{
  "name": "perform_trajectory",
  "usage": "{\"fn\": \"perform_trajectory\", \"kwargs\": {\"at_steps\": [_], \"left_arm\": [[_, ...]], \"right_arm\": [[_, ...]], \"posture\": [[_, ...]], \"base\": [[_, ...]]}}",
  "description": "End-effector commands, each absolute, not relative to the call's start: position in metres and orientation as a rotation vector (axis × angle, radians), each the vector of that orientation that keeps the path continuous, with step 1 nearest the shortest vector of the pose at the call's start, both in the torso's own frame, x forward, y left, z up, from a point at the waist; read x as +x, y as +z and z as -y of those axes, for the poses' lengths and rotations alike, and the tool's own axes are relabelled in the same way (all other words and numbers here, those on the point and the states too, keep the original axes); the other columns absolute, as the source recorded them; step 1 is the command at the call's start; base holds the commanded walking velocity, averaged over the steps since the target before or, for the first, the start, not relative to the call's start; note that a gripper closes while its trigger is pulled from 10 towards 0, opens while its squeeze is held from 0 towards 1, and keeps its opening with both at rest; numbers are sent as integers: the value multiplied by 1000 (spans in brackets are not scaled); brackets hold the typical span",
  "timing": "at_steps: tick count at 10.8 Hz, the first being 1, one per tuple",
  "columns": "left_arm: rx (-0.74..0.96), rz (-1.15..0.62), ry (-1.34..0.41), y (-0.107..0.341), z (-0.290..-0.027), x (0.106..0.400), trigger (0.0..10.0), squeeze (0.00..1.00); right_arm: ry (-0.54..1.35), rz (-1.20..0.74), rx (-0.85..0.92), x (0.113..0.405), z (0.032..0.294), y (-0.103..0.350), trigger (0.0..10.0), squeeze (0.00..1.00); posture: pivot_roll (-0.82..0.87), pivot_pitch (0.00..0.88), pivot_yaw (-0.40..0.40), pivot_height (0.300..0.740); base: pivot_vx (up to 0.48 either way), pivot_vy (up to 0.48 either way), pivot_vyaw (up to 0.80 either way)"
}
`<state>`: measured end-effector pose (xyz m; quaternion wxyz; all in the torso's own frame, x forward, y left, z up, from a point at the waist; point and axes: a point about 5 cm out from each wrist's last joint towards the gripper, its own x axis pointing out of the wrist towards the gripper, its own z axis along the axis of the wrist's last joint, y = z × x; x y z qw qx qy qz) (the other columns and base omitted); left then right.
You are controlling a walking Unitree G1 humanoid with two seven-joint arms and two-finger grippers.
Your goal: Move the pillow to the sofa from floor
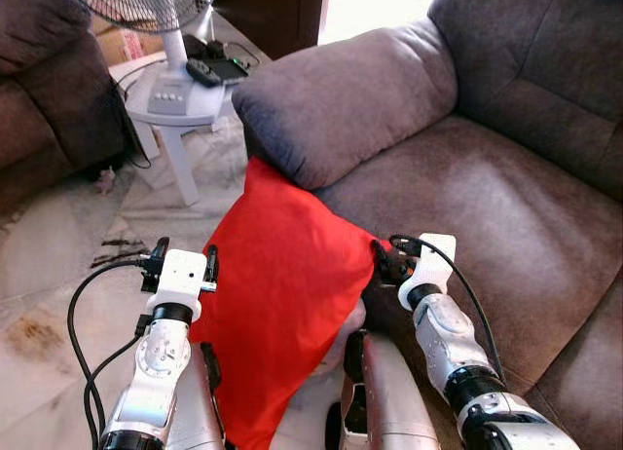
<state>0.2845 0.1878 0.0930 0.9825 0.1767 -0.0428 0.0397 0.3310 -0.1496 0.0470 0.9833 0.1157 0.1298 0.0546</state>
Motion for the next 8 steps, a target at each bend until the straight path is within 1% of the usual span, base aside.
{"fn": "perform_trajectory", "kwargs": {"at_steps": [1,2,3,4,5,6,7,8], "left_arm": [[328,98,92,98,-188,287,10000,0],[319,104,99,101,-188,289,10000,0],[316,106,101,102,-188,290,10000,0],[312,103,96,101,-186,290,10000,0],[307,96,91,99,-184,289,10000,0],[302,91,90,98,-184,288,10000,0],[300,88,87,98,-183,289,10000,0],[296,90,83,98,-181,291,10000,0]], "right_arm": [[117,-286,292,331,149,45,10000,0],[127,-286,328,333,148,47,10000,0],[142,-283,321,335,147,49,10000,0],[138,-287,312,336,147,50,10000,890],[128,-293,303,337,149,51,10000,1000],[123,-300,297,337,149,50,10000,1000],[124,-343,271,336,150,46,10000,0],[125,-369,271,334,150,42,10000,0]], "posture": [[72,139,-106,499],[72,139,-108,499],[70,138,-108,499],[69,138,-109,499],[70,133,-112,499],[68,128,-114,499],[67,125,-113,499],[67,118,-114,499]], "base": [[0,0,0],[0,0,0],[0,0,0],[0,0,0],[0,0,0],[0,0,0],[0,0,0],[0,0,0]]}}
